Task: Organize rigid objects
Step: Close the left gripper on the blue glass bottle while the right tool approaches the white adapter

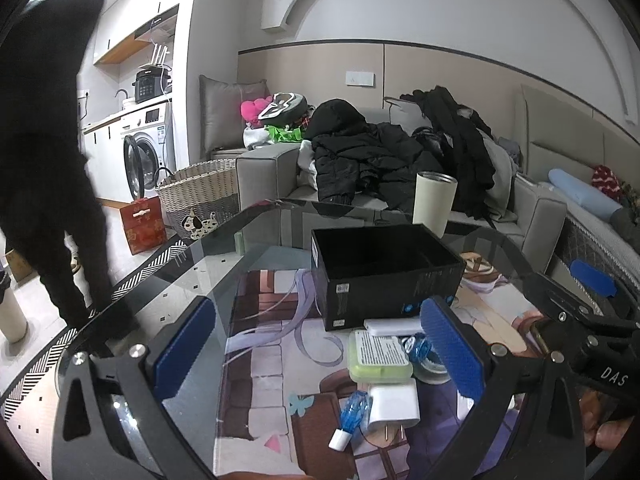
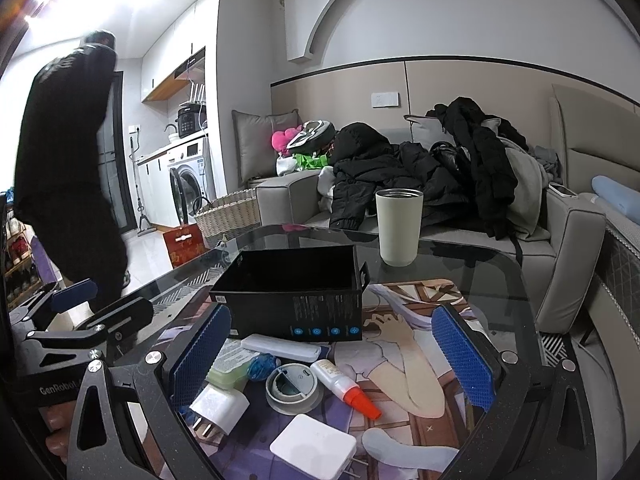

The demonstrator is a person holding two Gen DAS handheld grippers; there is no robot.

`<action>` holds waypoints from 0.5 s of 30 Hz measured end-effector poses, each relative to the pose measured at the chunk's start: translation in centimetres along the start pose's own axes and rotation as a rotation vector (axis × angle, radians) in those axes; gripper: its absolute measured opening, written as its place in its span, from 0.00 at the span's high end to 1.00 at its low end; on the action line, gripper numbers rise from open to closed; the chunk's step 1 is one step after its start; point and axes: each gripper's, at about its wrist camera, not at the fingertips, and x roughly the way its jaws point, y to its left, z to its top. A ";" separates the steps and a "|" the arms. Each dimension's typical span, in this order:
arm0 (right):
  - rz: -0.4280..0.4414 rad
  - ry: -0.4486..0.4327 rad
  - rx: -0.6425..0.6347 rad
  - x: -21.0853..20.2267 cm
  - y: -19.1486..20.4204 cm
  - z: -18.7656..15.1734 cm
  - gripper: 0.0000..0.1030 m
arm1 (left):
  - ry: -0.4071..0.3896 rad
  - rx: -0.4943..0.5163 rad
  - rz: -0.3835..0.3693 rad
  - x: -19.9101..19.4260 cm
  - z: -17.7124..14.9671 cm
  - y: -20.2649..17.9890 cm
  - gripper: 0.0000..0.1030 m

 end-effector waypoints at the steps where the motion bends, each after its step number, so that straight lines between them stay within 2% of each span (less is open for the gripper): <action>1: -0.001 0.001 0.005 0.0 -0.1 0.1 0.01 | -0.003 -0.004 -0.003 -0.1 0.2 0.2 0.00; 4: -0.006 0.029 0.018 0.4 -0.6 1.0 0.01 | 0.004 -0.011 -0.014 0.1 0.8 0.7 0.00; 7: -0.004 0.086 0.030 1.0 -1.3 1.5 0.01 | 0.046 -0.014 -0.022 0.7 1.2 1.2 0.00; 10: -0.008 0.160 0.067 1.9 -2.2 1.7 0.01 | 0.115 -0.011 -0.061 1.8 1.2 1.6 0.01; 15: 0.002 0.276 0.084 3.4 -2.8 0.9 0.01 | 0.239 0.055 -0.061 3.6 -0.1 0.9 0.03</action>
